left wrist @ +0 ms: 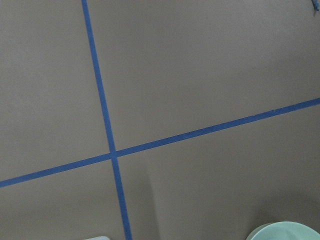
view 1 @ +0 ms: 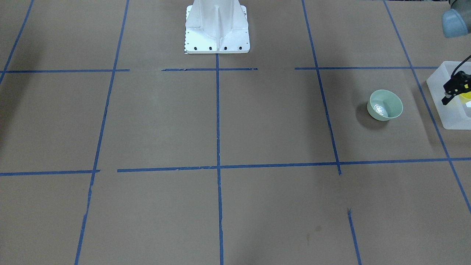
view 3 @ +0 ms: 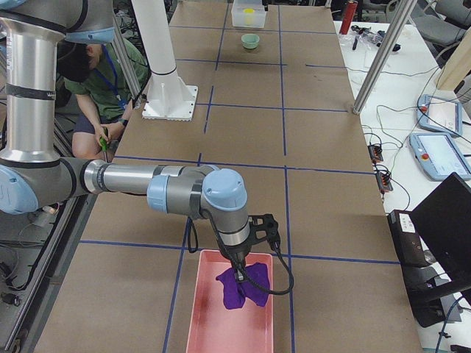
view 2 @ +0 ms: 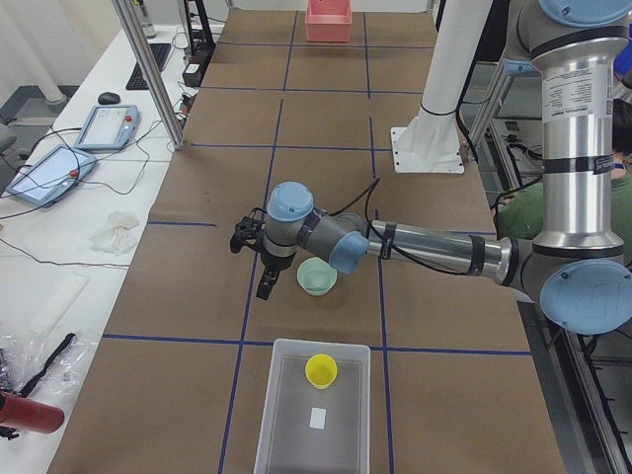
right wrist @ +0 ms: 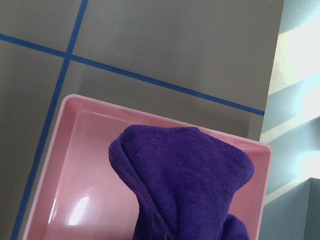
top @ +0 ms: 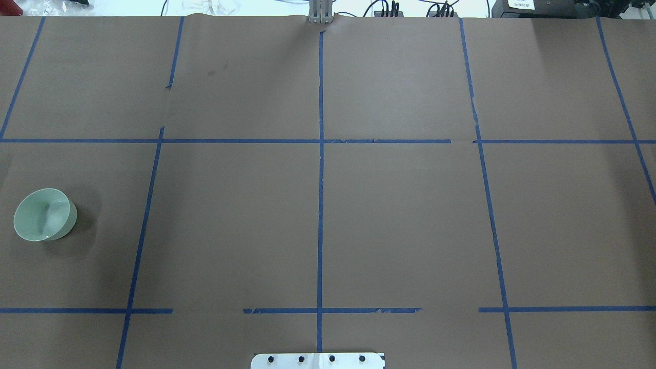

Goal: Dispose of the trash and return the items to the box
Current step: 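Carry the purple cloth with the right gripper over the pink bin, then release the cloth into the pink bin while the left gripper grasps the green bowl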

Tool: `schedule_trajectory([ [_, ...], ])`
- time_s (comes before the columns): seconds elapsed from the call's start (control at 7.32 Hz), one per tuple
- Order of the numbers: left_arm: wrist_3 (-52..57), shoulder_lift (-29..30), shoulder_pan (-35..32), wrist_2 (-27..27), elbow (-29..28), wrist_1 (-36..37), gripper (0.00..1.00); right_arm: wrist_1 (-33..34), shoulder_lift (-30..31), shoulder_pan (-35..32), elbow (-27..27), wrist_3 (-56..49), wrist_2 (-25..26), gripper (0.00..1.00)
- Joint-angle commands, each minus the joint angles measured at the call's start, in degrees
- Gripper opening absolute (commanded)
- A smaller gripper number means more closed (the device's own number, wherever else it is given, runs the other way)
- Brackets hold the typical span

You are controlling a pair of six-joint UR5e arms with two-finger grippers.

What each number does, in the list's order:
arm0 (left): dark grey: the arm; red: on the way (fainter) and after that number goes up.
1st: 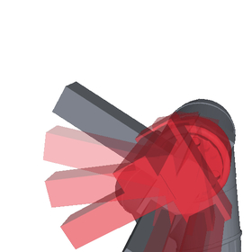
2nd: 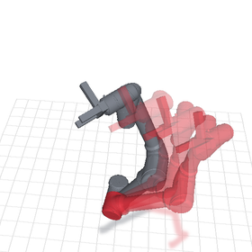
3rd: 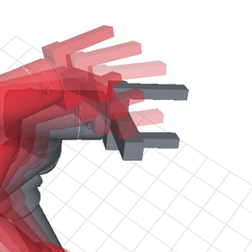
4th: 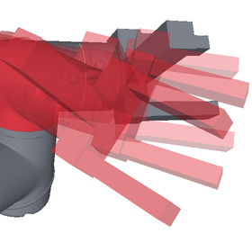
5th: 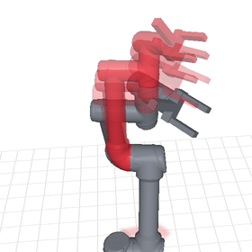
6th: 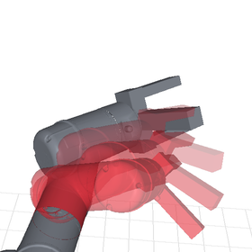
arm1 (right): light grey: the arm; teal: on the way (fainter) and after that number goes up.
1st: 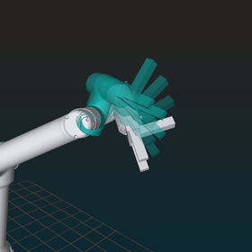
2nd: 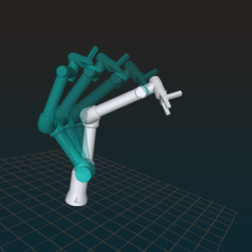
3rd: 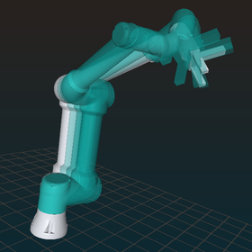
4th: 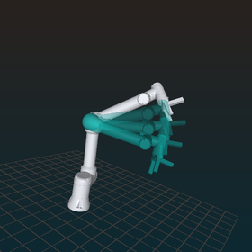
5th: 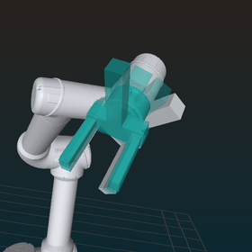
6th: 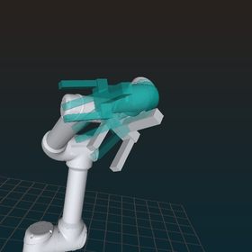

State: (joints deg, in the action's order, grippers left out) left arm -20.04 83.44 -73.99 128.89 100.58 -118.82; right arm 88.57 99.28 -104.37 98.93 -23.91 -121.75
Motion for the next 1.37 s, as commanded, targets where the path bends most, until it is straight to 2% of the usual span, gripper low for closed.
schedule_trajectory([
  [0.0,-6.7,-1.7,5.2,-0.1,-2.7,-8.1,1.00,-4.4,0.5,0.0,-3.6,2.5,-0.9,0.95],
  [0.14,-9.6,-2.8,8.2,-0.2,-4.1,-12.3,1.00,-4.3,0.6,0.0,-3.7,3.0,-3.2,1.00],
  [0.55,-17.7,-3.5,15.4,-0.6,-11.8,-26.3,0.97,-4.6,-0.1,0.0,-3.0,4.1,-6.2,1.00],
  [0.68,-19.3,-3.5,16.9,-0.6,-13.6,-29.1,0.94,-4.6,-0.1,0.0,-1.8,8.3,-8.9,1.00],
  [0.82,-20.0,-3.5,17.7,-0.6,-13.7,-29.5,0.84,-4.1,-0.1,0.1,1.1,12.3,-10.8,1.00],
  [0.96,-20.1,-3.5,18.1,-0.6,-14.0,-29.5,0.67,-4.0,0.5,0.2,3.5,12.6,-11.5,1.00],
  [1.09,-20.1,-3.5,18.1,-0.5,-14.1,-29.6,0.36,-3.9,1.2,0.6,4.2,13.6,-14.6,1.00],
  [1.23,-20.0,-3.5,18.1,-0.5,-14.0,-29.6,0.00,-4.3,1.9,1.7,4.1,14.9,-20.1,1.00],
])
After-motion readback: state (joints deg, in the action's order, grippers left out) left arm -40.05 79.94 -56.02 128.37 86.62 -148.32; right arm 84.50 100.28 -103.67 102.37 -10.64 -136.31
